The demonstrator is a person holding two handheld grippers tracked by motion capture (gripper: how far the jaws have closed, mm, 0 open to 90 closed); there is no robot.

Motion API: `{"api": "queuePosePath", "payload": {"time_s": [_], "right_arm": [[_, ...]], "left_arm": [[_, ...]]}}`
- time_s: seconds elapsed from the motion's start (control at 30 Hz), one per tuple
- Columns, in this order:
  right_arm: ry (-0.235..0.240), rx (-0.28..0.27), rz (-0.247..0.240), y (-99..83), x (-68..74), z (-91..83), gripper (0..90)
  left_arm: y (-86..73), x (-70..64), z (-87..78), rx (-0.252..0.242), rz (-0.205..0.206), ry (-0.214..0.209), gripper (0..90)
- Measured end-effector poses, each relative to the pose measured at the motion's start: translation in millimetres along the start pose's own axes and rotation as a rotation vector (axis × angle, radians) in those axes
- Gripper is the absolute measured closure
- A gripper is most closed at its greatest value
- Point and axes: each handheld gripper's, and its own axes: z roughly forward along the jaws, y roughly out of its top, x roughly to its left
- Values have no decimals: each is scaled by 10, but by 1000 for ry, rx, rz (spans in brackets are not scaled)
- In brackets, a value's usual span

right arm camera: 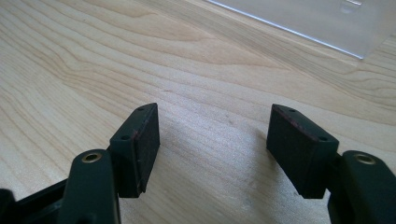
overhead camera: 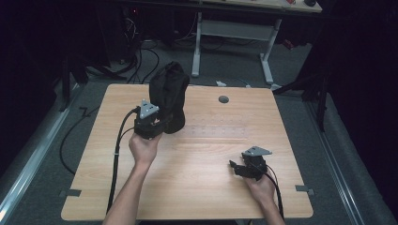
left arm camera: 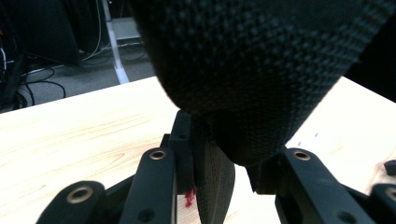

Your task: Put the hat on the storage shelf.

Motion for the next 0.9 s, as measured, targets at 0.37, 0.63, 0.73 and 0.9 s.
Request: {"api": "queuePosePath", "payload": {"time_s": [0.37,0.63,0.73,0.9], "right_arm": [[-1,-1,-4,-1,-1,1,348],[0,-2,-3,-1,0,2,349],[1,-1,-1,-1,2,1,349],[1,-2,-1,-1,2,1,349]], "left_arm": [[-115,-23,103,-2,23,19,681],[-229,21,159,5,13,16,676],[-241,25,164,15,14,11,668],[-247,34,151,18,6,1,648]]}}
